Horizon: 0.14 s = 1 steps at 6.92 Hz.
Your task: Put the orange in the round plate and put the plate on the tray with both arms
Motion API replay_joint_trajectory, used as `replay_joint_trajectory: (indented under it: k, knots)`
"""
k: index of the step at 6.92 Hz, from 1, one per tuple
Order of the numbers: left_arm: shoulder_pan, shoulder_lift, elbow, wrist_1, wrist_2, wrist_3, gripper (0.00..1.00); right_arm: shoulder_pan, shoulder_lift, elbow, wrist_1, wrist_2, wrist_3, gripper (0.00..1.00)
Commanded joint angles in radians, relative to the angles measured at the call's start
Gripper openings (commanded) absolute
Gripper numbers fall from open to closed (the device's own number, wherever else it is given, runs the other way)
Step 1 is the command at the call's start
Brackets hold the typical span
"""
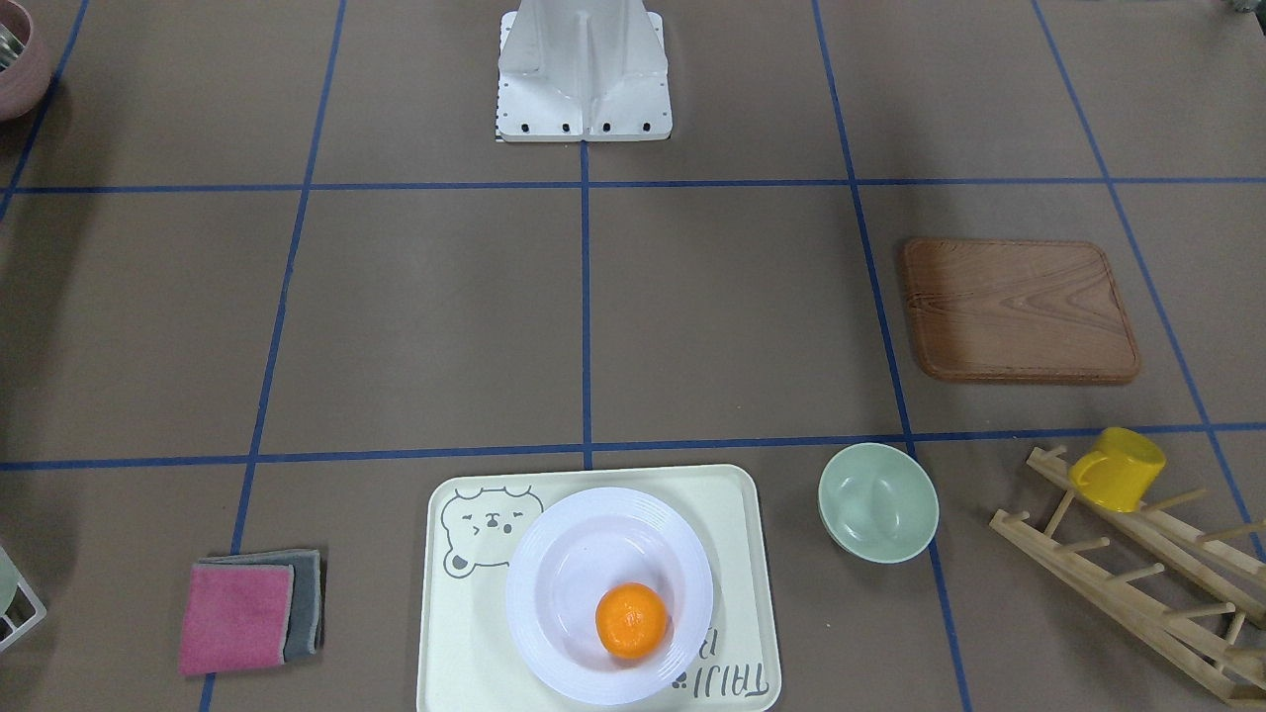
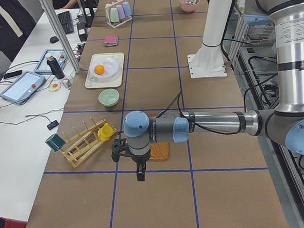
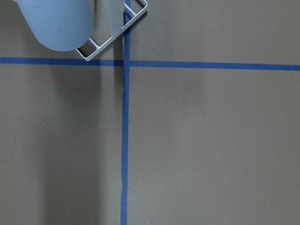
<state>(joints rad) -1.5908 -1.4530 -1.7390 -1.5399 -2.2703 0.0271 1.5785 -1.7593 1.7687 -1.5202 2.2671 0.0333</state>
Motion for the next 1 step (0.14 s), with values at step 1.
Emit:
replay_joint_trajectory:
  k: [1]
  knots:
    - [0.000, -0.001, -0.001, -0.005, 0.000, -0.001, 0.98, 0.000, -0.006, 0.000, 0.000, -0.001, 0.000, 1.00]
